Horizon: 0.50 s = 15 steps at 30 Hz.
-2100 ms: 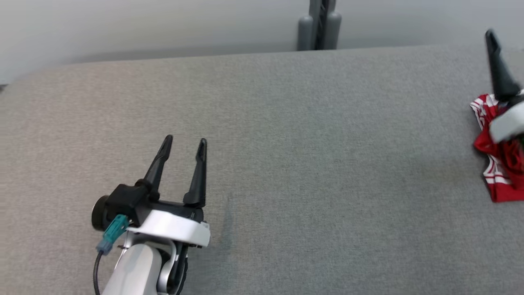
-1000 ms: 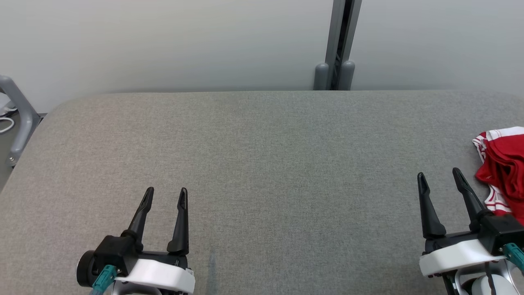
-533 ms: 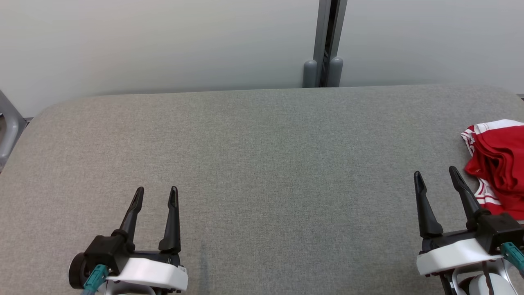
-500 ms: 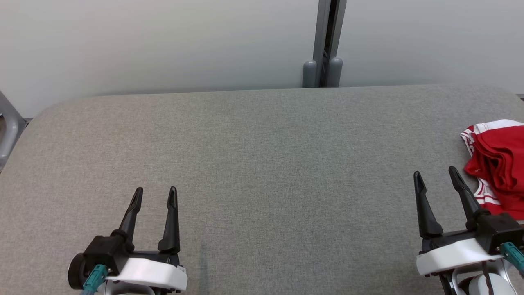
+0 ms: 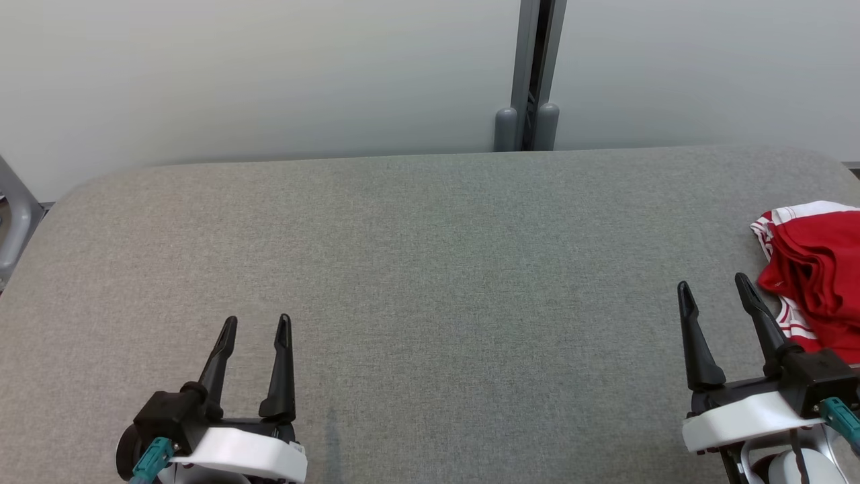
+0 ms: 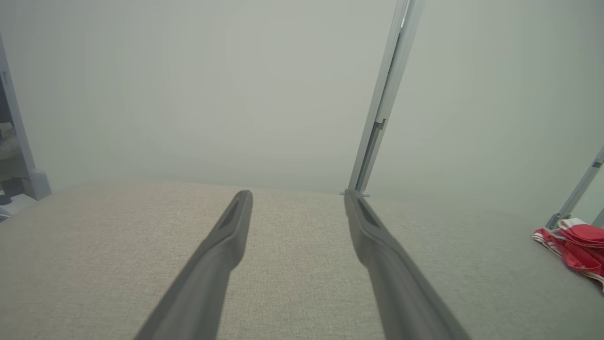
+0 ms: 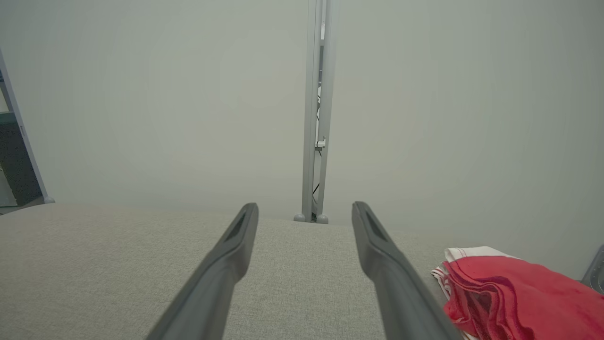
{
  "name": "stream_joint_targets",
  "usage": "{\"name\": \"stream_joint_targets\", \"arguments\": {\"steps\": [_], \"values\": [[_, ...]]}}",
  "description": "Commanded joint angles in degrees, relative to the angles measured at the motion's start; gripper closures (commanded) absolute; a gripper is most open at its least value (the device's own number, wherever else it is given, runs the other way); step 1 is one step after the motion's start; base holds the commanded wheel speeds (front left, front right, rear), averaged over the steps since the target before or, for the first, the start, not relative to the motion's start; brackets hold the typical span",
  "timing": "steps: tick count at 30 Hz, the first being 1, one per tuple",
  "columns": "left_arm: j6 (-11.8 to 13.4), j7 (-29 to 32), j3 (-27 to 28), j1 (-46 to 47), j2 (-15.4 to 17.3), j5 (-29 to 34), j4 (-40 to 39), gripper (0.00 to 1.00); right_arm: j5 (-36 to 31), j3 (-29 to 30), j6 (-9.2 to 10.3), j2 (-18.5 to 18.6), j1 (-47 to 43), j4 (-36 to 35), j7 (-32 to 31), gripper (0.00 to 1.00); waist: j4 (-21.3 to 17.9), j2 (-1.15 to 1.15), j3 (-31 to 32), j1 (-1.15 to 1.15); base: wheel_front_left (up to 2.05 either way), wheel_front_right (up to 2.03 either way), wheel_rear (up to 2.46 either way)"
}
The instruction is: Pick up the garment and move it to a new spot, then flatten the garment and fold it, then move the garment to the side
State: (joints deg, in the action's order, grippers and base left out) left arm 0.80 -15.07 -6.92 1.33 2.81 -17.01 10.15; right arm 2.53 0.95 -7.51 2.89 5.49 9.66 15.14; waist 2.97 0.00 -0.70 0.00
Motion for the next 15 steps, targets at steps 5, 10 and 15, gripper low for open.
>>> {"name": "stream_joint_targets", "arguments": {"steps": [5,10,15], "values": [[-0.3,-0.1,0.2,-0.7,0.3,-0.5,-0.1,0.00,-0.2,0.1,0.05,0.1,0.1,-0.4,0.0,0.00,0.3,0.00,0.0,0.00,0.00,0.00,0.00],[-1.0,-0.1,0.0,-0.3,0.3,-0.9,-0.2,0.00,-0.4,0.5,0.05,0.1,0.4,-0.7,0.0,0.00,0.7,0.00,-0.3,0.00,0.00,0.00,0.00],[-1.8,-0.1,-0.4,0.0,0.3,-2.3,0.1,0.00,-0.6,0.7,0.05,0.1,0.5,-0.6,0.0,0.00,1.0,0.00,-0.5,0.00,0.00,0.00,0.00]]}}
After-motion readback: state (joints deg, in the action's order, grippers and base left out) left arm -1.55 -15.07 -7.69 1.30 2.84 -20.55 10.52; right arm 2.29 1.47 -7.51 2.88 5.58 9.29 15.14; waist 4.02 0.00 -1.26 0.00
